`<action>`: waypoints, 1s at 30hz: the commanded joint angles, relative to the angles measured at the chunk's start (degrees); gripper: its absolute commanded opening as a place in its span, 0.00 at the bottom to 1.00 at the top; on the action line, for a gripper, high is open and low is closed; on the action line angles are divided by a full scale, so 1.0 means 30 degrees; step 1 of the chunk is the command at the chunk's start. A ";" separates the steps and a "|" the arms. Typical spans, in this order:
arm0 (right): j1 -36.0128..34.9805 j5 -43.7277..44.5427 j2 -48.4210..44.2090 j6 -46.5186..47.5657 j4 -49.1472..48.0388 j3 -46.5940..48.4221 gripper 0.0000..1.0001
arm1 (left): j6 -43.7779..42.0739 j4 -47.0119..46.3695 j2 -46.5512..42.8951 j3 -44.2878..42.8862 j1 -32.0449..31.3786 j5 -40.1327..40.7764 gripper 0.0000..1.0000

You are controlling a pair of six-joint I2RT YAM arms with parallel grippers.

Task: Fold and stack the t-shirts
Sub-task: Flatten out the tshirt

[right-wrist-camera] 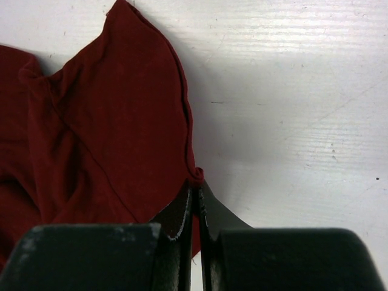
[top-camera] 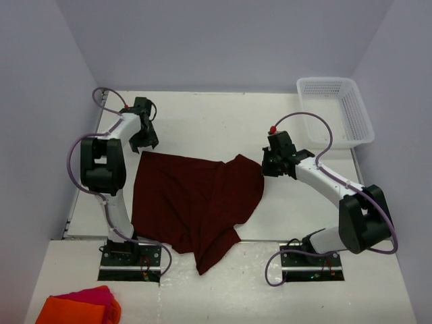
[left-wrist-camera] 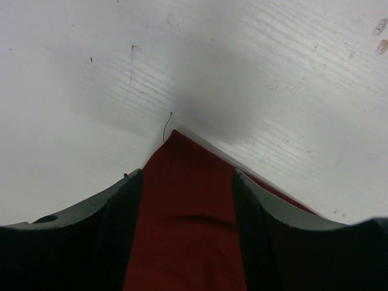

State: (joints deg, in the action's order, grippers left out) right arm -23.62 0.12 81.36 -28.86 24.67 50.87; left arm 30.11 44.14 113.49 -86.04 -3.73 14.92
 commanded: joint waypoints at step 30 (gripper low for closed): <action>-0.0009 -0.0450 -0.0432 0.0246 -0.0575 -0.0287 0.00 | -0.1159 -0.0824 0.1897 0.0229 0.1008 -0.1456 0.39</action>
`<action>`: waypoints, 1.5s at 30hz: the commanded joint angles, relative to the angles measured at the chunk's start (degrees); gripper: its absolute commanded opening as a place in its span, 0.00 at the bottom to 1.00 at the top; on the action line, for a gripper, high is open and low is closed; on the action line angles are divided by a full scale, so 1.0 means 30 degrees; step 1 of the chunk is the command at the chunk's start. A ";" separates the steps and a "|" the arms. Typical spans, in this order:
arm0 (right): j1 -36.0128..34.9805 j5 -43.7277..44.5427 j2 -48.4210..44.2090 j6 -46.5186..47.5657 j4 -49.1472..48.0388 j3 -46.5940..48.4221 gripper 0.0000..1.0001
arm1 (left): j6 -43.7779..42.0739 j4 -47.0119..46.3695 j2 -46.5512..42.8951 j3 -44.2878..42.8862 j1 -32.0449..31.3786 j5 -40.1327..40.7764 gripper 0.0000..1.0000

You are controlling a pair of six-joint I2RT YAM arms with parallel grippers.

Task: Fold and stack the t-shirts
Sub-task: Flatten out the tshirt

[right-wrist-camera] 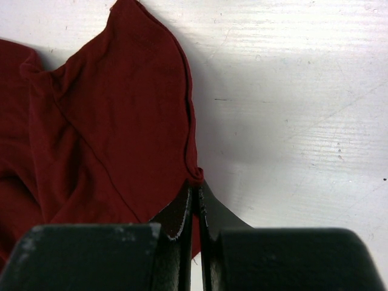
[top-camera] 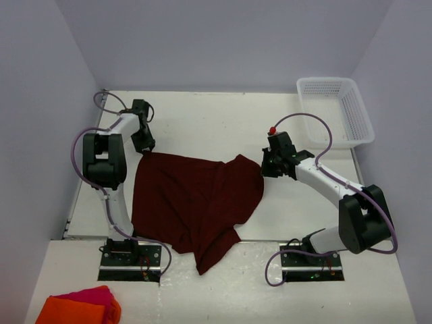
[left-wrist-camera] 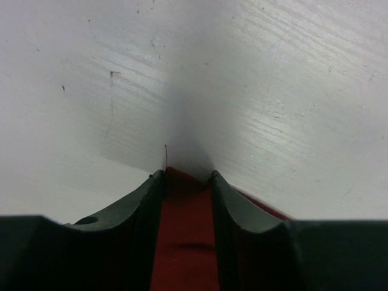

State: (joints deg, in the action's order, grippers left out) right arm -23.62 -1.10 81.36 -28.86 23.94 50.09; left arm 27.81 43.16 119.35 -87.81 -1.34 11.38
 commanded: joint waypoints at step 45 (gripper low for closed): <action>0.2570 -0.2533 -0.0284 0.9151 0.7015 2.9788 0.00 | -0.4056 -0.2028 -1.4856 -0.8716 0.0448 -0.5372 0.00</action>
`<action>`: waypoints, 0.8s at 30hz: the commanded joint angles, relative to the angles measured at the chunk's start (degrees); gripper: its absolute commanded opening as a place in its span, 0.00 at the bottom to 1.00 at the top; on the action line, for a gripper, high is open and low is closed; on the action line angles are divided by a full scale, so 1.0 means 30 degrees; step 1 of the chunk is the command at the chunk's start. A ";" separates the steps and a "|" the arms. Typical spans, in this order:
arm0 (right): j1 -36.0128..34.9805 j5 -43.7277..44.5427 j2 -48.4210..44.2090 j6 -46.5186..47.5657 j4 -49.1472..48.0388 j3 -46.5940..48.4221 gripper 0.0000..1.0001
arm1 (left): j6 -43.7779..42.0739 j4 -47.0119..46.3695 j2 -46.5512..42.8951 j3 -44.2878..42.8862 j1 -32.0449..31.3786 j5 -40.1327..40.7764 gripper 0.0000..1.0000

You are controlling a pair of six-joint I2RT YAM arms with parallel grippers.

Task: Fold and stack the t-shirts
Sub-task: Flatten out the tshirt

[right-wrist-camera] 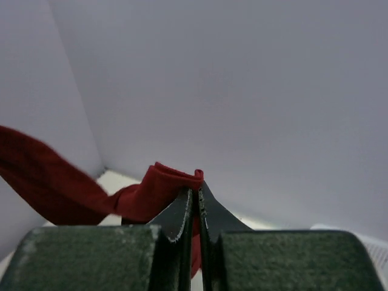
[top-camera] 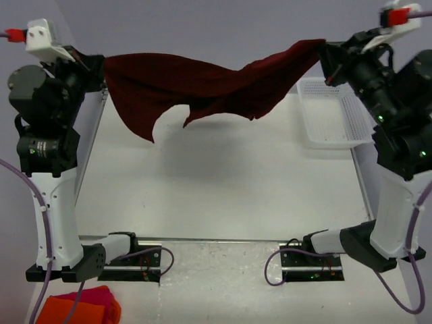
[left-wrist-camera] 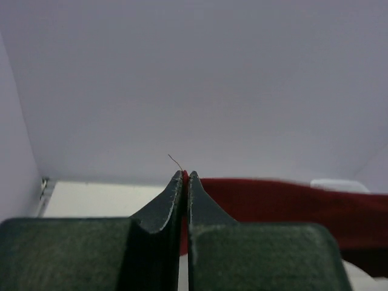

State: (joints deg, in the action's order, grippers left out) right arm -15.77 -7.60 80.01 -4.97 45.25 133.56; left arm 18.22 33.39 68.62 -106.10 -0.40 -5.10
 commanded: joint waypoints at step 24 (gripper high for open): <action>-0.0163 -0.6869 -0.7331 0.0780 -0.0933 0.2034 0.00 | -0.1210 0.0649 -0.1895 -0.7960 0.0134 0.0852 0.00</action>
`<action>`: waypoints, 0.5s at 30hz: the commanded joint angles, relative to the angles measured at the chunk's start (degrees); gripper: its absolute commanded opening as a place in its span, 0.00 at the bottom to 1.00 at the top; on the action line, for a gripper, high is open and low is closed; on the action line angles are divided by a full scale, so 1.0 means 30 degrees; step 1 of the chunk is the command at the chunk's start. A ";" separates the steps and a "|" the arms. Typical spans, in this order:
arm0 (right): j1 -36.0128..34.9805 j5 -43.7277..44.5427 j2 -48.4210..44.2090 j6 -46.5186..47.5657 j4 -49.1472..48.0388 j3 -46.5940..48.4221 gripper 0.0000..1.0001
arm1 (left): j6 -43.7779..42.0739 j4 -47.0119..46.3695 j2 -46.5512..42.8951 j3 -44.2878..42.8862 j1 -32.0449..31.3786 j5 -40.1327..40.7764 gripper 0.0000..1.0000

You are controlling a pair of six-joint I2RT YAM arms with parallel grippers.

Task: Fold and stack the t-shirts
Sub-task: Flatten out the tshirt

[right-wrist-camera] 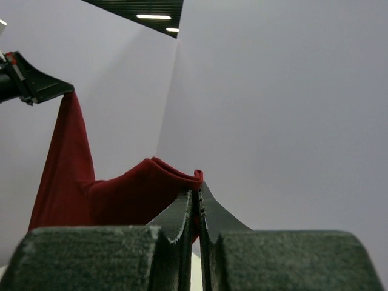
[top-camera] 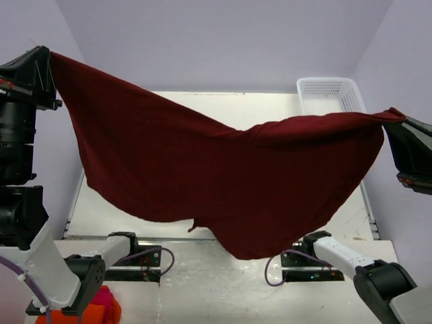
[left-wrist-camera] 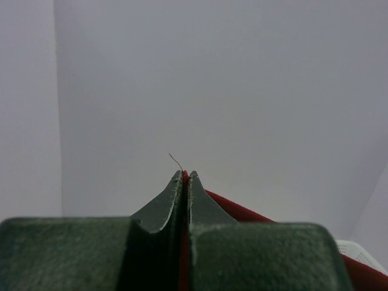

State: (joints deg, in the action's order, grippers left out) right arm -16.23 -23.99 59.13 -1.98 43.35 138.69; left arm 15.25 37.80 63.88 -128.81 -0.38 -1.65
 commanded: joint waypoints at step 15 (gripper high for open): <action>0.0165 -0.8175 -0.2574 -0.4173 -0.3903 0.0174 0.00 | 0.0104 -0.1848 -0.3362 0.0604 -0.0136 -0.0506 0.00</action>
State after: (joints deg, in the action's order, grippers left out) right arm -16.05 -43.88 49.98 -10.48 35.70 139.52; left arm 15.46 34.70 53.19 -127.81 -0.51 -3.64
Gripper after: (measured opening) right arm 0.014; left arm 0.011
